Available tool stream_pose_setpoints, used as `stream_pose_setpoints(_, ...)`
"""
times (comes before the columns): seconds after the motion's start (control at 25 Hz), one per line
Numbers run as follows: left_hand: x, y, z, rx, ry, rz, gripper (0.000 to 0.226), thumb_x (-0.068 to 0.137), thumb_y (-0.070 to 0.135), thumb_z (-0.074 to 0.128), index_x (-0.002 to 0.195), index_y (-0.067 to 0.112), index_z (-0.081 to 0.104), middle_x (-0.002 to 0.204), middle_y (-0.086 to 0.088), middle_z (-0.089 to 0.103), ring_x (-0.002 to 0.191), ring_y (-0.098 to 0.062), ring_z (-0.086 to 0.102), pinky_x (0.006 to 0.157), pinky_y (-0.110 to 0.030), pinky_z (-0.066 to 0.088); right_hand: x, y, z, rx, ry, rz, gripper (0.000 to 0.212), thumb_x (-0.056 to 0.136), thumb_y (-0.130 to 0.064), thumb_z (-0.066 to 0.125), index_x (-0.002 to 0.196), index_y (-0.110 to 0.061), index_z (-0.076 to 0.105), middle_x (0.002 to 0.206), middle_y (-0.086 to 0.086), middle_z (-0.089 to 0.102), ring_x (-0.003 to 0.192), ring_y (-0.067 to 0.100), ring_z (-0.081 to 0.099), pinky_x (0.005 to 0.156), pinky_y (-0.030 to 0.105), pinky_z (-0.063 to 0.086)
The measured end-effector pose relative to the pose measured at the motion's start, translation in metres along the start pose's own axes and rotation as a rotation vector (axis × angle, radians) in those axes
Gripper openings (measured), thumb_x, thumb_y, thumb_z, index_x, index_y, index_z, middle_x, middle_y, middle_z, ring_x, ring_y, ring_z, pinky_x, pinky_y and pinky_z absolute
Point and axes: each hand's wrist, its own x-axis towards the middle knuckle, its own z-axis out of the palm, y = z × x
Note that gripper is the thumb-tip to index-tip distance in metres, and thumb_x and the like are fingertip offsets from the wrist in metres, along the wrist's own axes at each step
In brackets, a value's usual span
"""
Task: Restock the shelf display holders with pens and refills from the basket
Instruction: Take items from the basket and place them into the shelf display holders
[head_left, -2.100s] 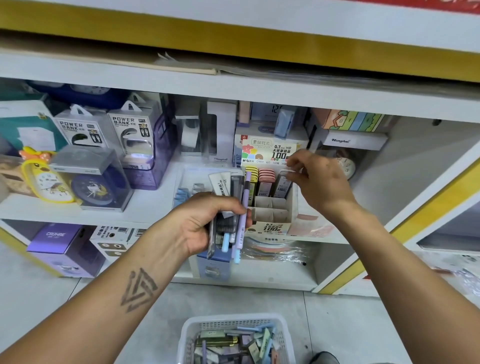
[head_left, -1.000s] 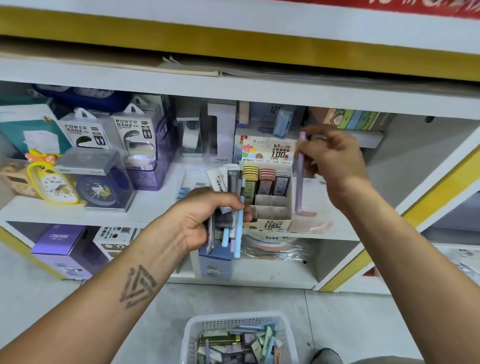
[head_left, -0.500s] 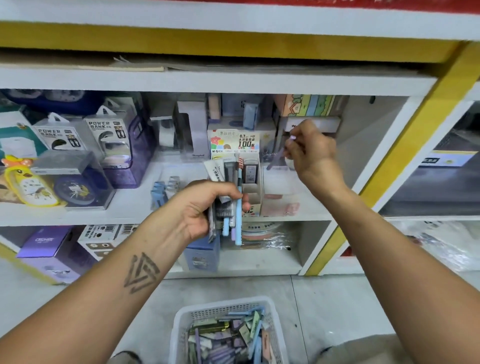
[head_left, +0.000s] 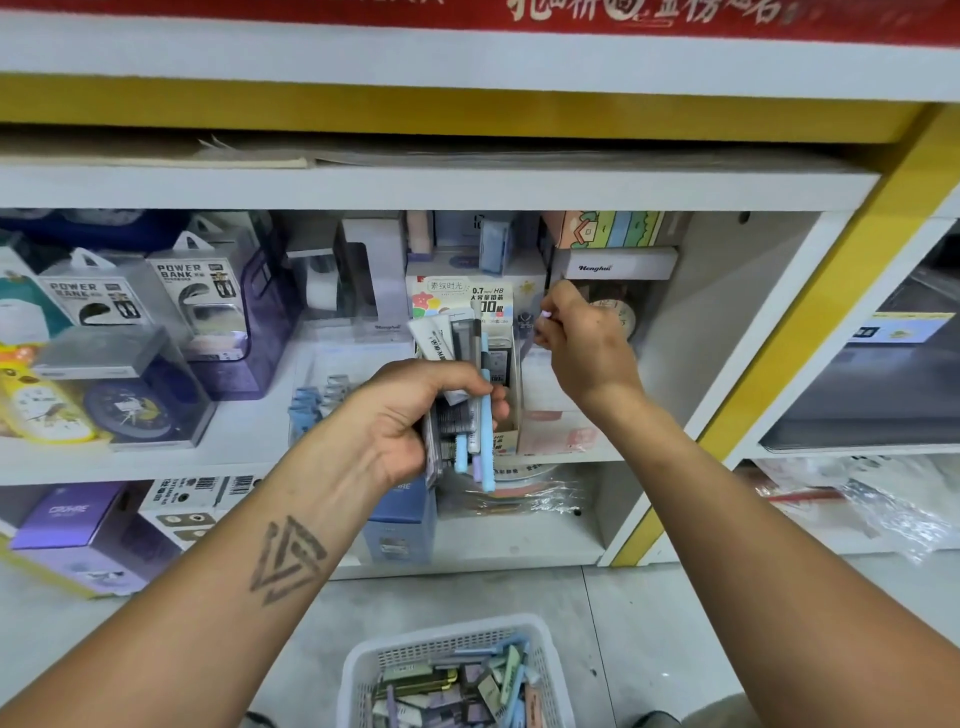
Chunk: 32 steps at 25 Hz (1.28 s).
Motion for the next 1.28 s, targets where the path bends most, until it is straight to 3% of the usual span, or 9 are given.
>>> stream_pose_setpoints(0.28, 0.011, 0.006, -0.001, -0.007, 0.009, -0.005, 0.009, 0.08, -0.009, 0.06, 0.082, -0.005, 0.067, 0.072, -0.019, 0.071, 0.058, -0.024, 0.07, 0.052, -0.03, 0.058, 0.001, 0.005, 0.009, -0.023, -0.018, -0.1, 0.026, 0.099, -0.001, 0.051, 0.12, -0.01, 0.064, 0.089, 0.016, 0.071, 0.081, 0.036, 0.066, 0.065, 0.044, 0.053)
stream_pose_setpoints(0.4, 0.02, 0.006, 0.003, -0.017, 0.011, -0.007, 0.009, 0.08, -0.01, 0.06, 0.083, -0.006, 0.068, 0.074, -0.019, 0.071, 0.059, -0.026, 0.07, 0.055, -0.034, 0.06, 0.002, 0.001, 0.018, -0.241, -0.108, -0.136, 0.067, 0.089, 0.009, 0.048, 0.15, -0.017, 0.041, 0.109, 0.015, 0.063, 0.097, 0.034, 0.059, 0.067, 0.04, 0.051)
stream_pose_setpoints(0.6, 0.03, 0.007, 0.004, -0.013, -0.004, 0.011, 0.01, 0.076, -0.01, 0.063, 0.078, -0.005, 0.072, 0.078, -0.022, 0.071, 0.064, -0.029, 0.071, 0.061, -0.037, 0.061, 0.0, 0.004, 0.019, -0.459, -0.327, -0.085, 0.088, 0.092, -0.006, 0.049, 0.159, -0.027, -0.005, 0.115, 0.01, 0.047, 0.1, 0.027, 0.048, 0.07, 0.038, 0.045)
stream_pose_setpoints(0.76, 0.034, 0.005, 0.005, 0.0, -0.008, 0.005, 0.01, 0.076, -0.01, 0.063, 0.075, -0.005, 0.072, 0.078, -0.023, 0.071, 0.063, -0.029, 0.071, 0.064, -0.038, 0.061, -0.002, -0.002, 0.01, -0.164, -0.276, 0.03, 0.081, 0.089, 0.001, 0.047, 0.159, -0.017, 0.009, 0.118, 0.014, 0.058, 0.098, 0.032, 0.057, 0.074, 0.04, 0.046)
stream_pose_setpoints(0.84, 0.035, 0.005, 0.004, 0.0, -0.006, -0.007, 0.011, 0.076, -0.009, 0.063, 0.074, -0.005, 0.073, 0.078, -0.022, 0.071, 0.063, -0.028, 0.071, 0.06, -0.037, 0.061, -0.004, -0.004, 0.0, -0.109, -0.194, 0.046, 0.033, 0.093, -0.009, 0.048, 0.125, -0.015, 0.057, 0.093, 0.012, 0.065, 0.084, 0.033, 0.062, 0.064, 0.033, 0.041)
stream_pose_setpoints(0.88, 0.035, 0.006, 0.003, 0.003, -0.007, -0.013, 0.014, 0.077, -0.009, 0.063, 0.07, -0.004, 0.074, 0.077, -0.022, 0.071, 0.063, -0.027, 0.071, 0.06, -0.037, 0.061, -0.007, -0.006, -0.007, -0.144, -0.246, 0.054, 0.016, 0.095, -0.021, 0.048, 0.095, -0.019, 0.064, 0.08, 0.008, 0.063, 0.078, 0.033, 0.062, 0.06, 0.032, 0.038)
stream_pose_setpoints(0.92, 0.035, 0.006, 0.003, 0.008, -0.01, -0.017, 0.018, 0.077, -0.008, 0.063, 0.065, -0.002, 0.075, 0.077, -0.021, 0.072, 0.064, -0.027, 0.071, 0.062, -0.036, 0.061, -0.012, -0.008, -0.011, -0.185, -0.357, 0.063, 0.027, 0.096, -0.035, 0.046, 0.077, -0.021, 0.061, 0.073, 0.004, 0.06, 0.074, 0.031, 0.061, 0.059, 0.031, 0.038)
stream_pose_setpoints(1.04, 0.033, 0.005, 0.006, 0.016, -0.023, -0.021, 0.015, 0.078, -0.007, 0.061, 0.072, -0.003, 0.074, 0.078, -0.021, 0.072, 0.064, -0.025, 0.07, 0.069, -0.035, 0.059, -0.03, -0.012, -0.02, -0.217, -0.696, 0.094, 0.05, 0.094, -0.062, 0.039, 0.074, -0.023, 0.062, 0.071, -0.002, 0.058, 0.072, 0.024, 0.059, 0.062, 0.032, 0.045)
stream_pose_setpoints(1.28, 0.027, 0.001, 0.008, 0.003, -0.074, -0.063, 0.016, 0.08, -0.01, 0.059, 0.093, -0.005, 0.067, 0.079, -0.02, 0.073, 0.064, -0.026, 0.072, 0.063, -0.038, 0.06, -0.041, -0.01, -0.031, -0.163, -0.687, 0.021, 0.026, 0.097, -0.036, 0.054, 0.073, -0.027, 0.059, 0.071, -0.007, 0.058, 0.076, 0.023, 0.058, 0.067, 0.033, 0.047)
